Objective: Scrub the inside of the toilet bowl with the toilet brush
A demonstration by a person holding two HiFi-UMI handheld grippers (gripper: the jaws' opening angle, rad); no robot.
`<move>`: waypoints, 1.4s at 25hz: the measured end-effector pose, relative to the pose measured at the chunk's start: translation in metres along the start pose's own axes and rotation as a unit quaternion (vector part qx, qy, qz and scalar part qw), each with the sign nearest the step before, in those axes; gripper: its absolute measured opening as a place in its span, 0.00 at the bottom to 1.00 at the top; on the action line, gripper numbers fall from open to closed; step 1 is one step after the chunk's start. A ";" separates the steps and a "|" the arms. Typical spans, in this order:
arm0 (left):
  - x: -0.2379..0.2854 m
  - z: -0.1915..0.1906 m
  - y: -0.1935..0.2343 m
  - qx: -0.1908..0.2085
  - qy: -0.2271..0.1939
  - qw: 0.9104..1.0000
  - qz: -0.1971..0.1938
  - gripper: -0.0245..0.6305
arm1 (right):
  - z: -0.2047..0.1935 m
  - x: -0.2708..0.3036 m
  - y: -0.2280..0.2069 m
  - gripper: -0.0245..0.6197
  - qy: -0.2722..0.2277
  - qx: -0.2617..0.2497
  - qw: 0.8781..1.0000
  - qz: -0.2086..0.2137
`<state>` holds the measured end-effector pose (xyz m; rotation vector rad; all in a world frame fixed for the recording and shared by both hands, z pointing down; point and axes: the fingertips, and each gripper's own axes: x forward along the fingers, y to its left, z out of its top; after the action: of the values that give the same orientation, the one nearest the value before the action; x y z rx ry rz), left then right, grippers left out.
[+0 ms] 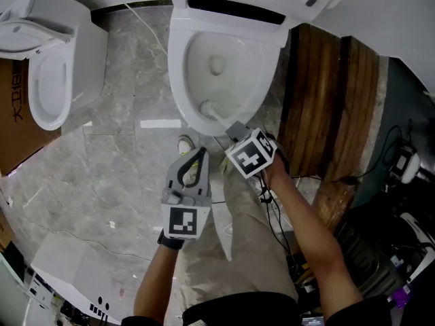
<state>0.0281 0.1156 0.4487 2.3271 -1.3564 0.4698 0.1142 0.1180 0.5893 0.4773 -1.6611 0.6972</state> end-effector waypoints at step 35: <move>0.057 0.007 0.048 -0.114 0.004 0.991 0.071 0.07 | 0.115 0.077 -0.112 0.28 -0.065 -0.520 0.842 -0.130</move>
<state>0.0134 0.0484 0.4783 2.0530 -1.4945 0.3467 0.0877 -0.0367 0.6724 -0.0570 -1.7857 -0.4877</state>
